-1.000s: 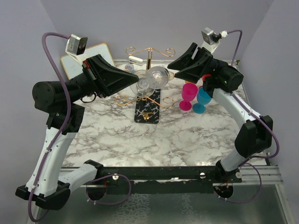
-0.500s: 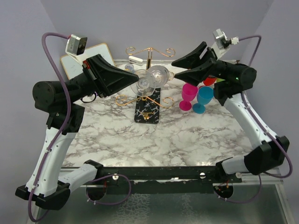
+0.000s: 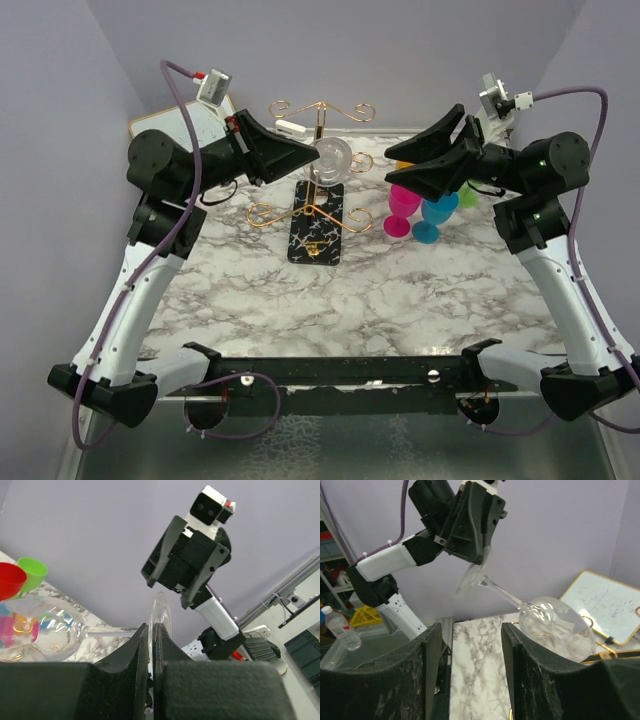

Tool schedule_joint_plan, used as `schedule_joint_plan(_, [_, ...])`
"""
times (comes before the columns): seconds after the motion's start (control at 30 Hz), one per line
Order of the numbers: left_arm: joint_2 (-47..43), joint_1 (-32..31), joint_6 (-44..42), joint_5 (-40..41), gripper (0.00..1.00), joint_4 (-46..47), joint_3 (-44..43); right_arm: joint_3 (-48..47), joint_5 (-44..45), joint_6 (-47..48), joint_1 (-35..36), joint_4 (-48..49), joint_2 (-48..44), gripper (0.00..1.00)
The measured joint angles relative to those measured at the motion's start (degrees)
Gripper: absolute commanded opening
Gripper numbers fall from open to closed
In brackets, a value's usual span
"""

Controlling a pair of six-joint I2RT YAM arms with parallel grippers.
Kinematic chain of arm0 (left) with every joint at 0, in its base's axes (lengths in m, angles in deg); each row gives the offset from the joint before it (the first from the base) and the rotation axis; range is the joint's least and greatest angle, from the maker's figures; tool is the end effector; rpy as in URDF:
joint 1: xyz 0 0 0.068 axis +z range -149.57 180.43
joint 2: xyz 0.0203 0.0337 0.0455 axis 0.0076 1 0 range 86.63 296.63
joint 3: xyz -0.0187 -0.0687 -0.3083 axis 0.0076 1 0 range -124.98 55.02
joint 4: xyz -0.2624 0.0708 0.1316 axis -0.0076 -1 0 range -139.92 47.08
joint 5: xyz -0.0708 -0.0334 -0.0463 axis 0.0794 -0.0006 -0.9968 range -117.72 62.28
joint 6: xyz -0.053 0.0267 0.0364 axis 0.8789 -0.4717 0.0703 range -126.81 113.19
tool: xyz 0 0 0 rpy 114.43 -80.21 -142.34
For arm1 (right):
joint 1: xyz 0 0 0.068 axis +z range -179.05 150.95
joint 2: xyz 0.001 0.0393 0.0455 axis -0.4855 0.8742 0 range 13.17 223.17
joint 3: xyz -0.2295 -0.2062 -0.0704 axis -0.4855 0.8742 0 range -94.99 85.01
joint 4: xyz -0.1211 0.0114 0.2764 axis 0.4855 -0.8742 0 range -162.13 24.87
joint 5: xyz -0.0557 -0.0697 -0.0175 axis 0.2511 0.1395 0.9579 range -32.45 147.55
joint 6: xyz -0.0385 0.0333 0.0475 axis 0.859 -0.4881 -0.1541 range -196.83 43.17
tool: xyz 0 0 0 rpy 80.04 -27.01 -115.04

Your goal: Take the wine glass off the wine glass rack

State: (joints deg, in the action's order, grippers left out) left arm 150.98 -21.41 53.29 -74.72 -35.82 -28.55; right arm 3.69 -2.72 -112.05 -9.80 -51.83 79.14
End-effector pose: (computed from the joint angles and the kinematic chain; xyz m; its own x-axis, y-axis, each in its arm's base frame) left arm 0.2067 -0.1276 0.5932 -0.5425 -0.4194 -0.7279 0.7865 0.0510 -0.6155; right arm 0.2156 0.1273 0.5786 -0.1394 0.2542 -0.9571 -0.9824 0.0863 0.1659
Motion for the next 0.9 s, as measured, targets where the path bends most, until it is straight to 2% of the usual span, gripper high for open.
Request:
schedule_joint_plan(0.37, [4.5, -1.9, -3.3, 0.0, 0.00, -0.9, 0.7, 0.6, -0.7, -4.0, 0.6, -4.9, 1.4, 0.51])
schedule_joint_plan(0.9, [7.1, -4.3, -4.4, 0.2, 0.00, -0.9, -1.3, -4.5, 1.6, -3.4, 3.2, -12.0, 5.4, 0.45])
